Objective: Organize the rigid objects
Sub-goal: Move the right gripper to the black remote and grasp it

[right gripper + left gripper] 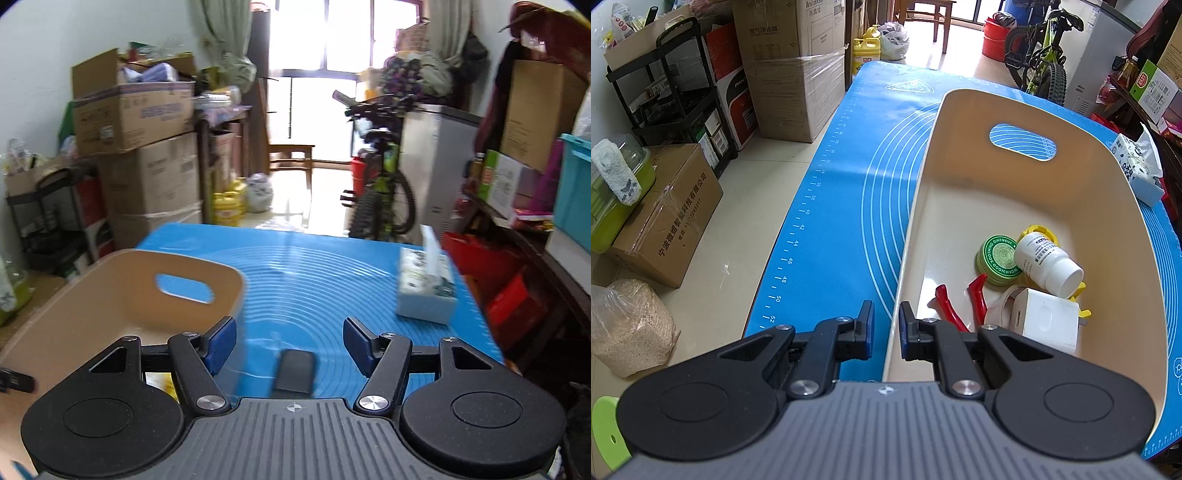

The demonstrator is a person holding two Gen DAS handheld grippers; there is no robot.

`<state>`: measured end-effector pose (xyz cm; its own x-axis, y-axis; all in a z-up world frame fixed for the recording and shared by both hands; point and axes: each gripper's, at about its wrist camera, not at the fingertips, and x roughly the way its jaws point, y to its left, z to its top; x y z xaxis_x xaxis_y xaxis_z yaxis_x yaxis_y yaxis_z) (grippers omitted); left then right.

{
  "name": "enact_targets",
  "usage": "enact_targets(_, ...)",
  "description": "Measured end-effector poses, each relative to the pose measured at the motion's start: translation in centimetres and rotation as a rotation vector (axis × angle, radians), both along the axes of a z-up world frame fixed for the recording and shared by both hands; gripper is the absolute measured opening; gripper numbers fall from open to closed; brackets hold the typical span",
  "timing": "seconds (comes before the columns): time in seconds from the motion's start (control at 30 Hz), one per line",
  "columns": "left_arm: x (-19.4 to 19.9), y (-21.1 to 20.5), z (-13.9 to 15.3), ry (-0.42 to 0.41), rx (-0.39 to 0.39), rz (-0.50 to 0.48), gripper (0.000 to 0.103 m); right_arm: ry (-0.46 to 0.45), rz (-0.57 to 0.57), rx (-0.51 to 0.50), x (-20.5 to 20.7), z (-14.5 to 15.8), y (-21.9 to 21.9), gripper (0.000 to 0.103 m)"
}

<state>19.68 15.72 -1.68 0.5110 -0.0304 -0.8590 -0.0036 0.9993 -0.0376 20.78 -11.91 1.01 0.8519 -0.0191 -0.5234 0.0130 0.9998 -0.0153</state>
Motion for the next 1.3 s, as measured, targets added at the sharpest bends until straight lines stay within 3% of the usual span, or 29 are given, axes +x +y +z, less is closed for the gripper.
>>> enact_targets(0.2,0.0,0.0,0.0,0.000,0.002,0.000,0.016,0.057,-0.062,0.028,0.5,-3.8,-1.9,0.071)
enact_targets(0.63,0.0,0.0,0.0,0.001,0.003,-0.001,0.016,0.060,-0.004,0.011,1.8,-10.1,-0.2,0.071)
enact_targets(1.0,0.0,0.1,0.0,0.003,0.010,-0.001,0.016,0.095,-0.021,0.021,2.9,-12.5,-0.2,0.070)
enact_targets(1.3,0.0,0.1,-0.1,0.003,0.012,-0.001,0.016,0.135,0.032,0.044,3.9,-13.5,-0.6,0.070)
